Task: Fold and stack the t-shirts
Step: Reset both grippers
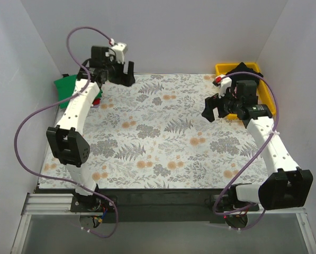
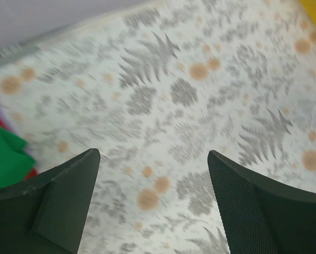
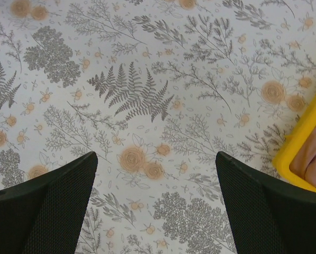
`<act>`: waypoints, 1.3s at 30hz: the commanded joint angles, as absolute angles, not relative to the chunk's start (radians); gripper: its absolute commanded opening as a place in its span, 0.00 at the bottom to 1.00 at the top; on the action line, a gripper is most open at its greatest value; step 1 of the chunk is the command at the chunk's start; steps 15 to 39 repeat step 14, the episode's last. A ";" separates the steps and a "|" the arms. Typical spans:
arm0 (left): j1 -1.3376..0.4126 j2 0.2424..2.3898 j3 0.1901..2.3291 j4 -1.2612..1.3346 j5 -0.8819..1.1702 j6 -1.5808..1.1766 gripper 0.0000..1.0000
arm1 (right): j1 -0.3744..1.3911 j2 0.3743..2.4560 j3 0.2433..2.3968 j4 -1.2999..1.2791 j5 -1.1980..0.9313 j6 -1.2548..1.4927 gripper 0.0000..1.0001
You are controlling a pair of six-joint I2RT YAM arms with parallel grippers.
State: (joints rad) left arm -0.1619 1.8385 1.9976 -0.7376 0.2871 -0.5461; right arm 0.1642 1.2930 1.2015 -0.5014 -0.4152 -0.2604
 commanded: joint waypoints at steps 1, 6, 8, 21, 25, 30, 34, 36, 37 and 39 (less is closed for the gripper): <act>-0.233 1.771 1.844 -0.796 0.302 -0.647 0.83 | 0.120 1.250 1.143 -0.558 -0.439 -0.247 0.98; -0.253 1.634 1.536 -0.740 0.420 -0.667 0.83 | 0.113 1.183 1.025 -0.564 -0.451 -0.250 0.98; -0.253 1.532 1.380 -0.689 0.425 -0.689 0.84 | 0.112 1.148 0.962 -0.571 -0.465 -0.259 0.98; -0.250 1.418 1.212 -0.644 0.449 -0.713 0.84 | 0.112 1.104 0.917 -0.568 -0.479 -0.262 0.98; -0.250 1.418 1.212 -0.644 0.449 -0.713 0.84 | 0.112 1.104 0.917 -0.568 -0.479 -0.262 0.98; -0.250 1.418 1.212 -0.644 0.449 -0.713 0.84 | 0.112 1.104 0.917 -0.568 -0.479 -0.262 0.98; -0.250 1.418 1.212 -0.644 0.449 -0.713 0.84 | 0.112 1.104 0.917 -0.568 -0.479 -0.262 0.98; -0.250 1.418 1.212 -0.644 0.449 -0.713 0.84 | 0.112 1.104 0.917 -0.568 -0.479 -0.262 0.98; -0.250 1.418 1.212 -0.644 0.449 -0.713 0.84 | 0.112 1.104 0.917 -0.568 -0.479 -0.262 0.98; -0.250 1.418 1.212 -0.644 0.449 -0.713 0.84 | 0.112 1.104 0.917 -0.568 -0.479 -0.262 0.98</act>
